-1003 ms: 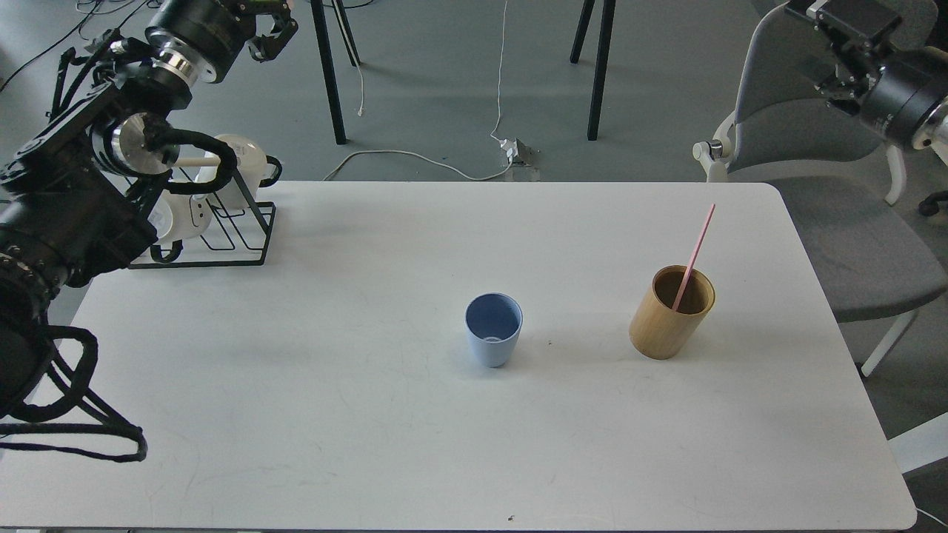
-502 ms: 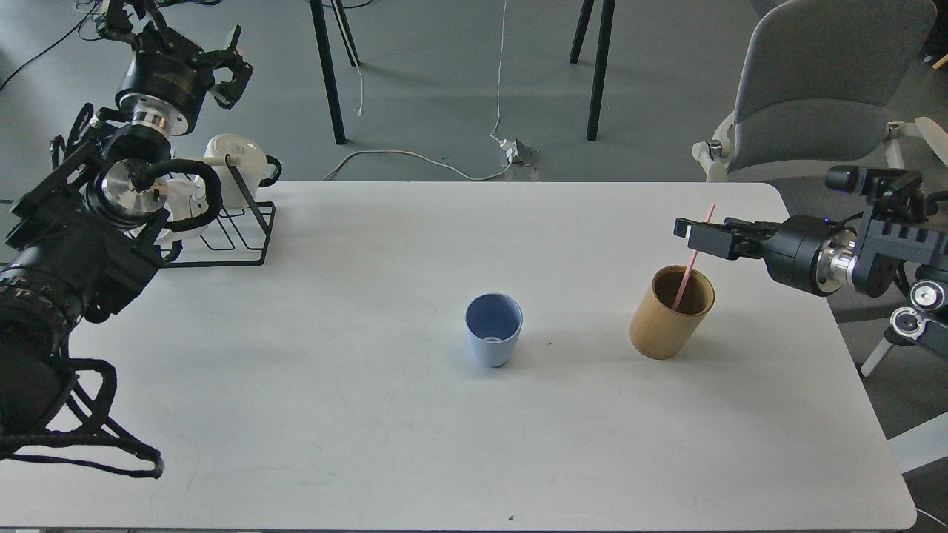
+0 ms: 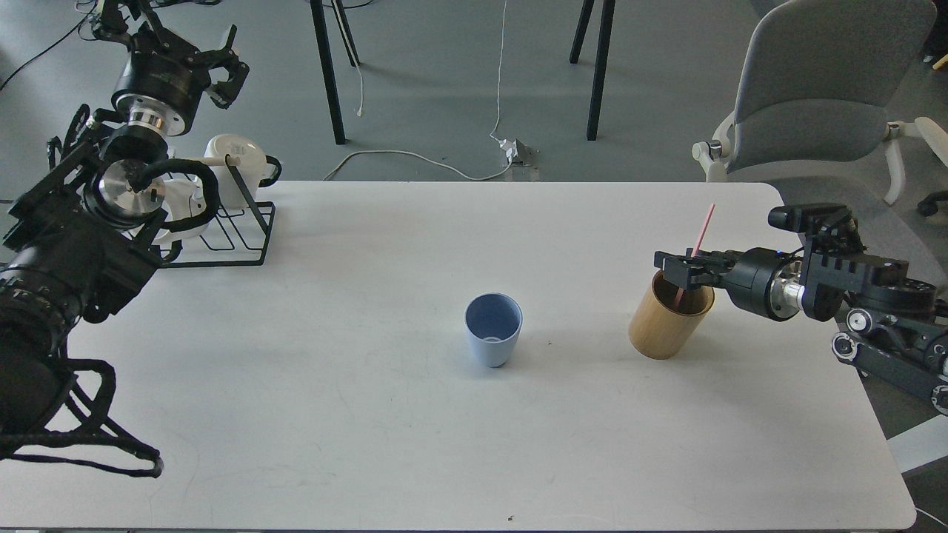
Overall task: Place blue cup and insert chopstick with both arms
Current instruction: 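Reach the right gripper to the red straw in the tan cup, then grasp the red straw and pull it up out of the tan cup, then move the straw over the blue cup and lower it inside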
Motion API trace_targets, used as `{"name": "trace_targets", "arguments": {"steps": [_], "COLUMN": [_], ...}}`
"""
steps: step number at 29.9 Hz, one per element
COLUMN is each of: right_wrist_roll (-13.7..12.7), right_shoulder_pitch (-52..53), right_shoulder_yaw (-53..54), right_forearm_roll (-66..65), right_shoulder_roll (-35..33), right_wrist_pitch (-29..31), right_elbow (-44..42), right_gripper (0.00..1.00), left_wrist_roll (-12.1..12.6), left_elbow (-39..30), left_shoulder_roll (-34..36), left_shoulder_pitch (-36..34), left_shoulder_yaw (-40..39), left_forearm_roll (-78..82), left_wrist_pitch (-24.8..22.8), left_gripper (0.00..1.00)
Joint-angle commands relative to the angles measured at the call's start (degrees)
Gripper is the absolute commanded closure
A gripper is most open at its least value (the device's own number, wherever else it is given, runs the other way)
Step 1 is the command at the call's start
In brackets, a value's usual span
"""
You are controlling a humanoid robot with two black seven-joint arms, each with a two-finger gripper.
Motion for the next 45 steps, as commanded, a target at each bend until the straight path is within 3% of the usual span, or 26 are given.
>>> {"name": "trace_targets", "arguments": {"steps": [1, 6, 15, 19, 24, 29, 37, 45], "right_wrist_roll": [-0.78, -0.87, -0.87, -1.05, -2.27, -2.72, -2.63, -2.80], "right_shoulder_pitch": [0.20, 0.56, 4.41, 10.99, 22.24, 27.54, 22.98, 22.00], "right_shoulder_yaw": [-0.13, 0.04, 0.39, 0.48, 0.66, 0.75, -2.50, -6.20], "right_forearm_roll": [-0.53, -0.53, -0.36, -0.10, 0.78, 8.06, 10.45, 9.92], "right_shoulder_roll": [0.00, -0.87, -8.42, -13.17, -12.57, -4.15, 13.17, 20.74], "right_wrist_pitch": [-0.01, -0.19, -0.01, 0.95, 5.86, 7.55, 7.37, 7.20], "right_elbow": [0.04, 0.66, 9.79, 12.43, 12.52, 11.91, 6.74, 0.57], "right_gripper": [0.82, 0.96, 0.98, 0.98, 0.98, 0.98, 0.98, 0.99], "left_wrist_roll": [0.11, 0.11, -0.16, -0.07, -0.16, -0.07, -0.16, -0.33], "left_elbow": [0.06, -0.03, -0.29, -0.38, -0.47, -0.38, -0.38, -0.47], "left_shoulder_roll": [0.35, 0.44, 2.02, 3.25, 4.22, 4.49, 4.66, 4.93], "left_shoulder_pitch": [-0.04, -0.22, -0.66, -0.75, -1.01, -1.36, -1.27, -0.84], "left_shoulder_yaw": [0.00, -0.09, -0.09, -0.18, -0.09, 0.17, 0.35, 0.35], "left_forearm_roll": [0.00, 0.00, 0.00, 0.08, 0.08, 0.08, 0.08, 0.08], "left_wrist_pitch": [0.01, 0.01, 0.01, 0.01, 0.01, 0.01, 0.01, 0.01], "left_gripper": [0.01, 0.01, 0.01, 0.01, 0.01, 0.01, 0.01, 0.01]}}
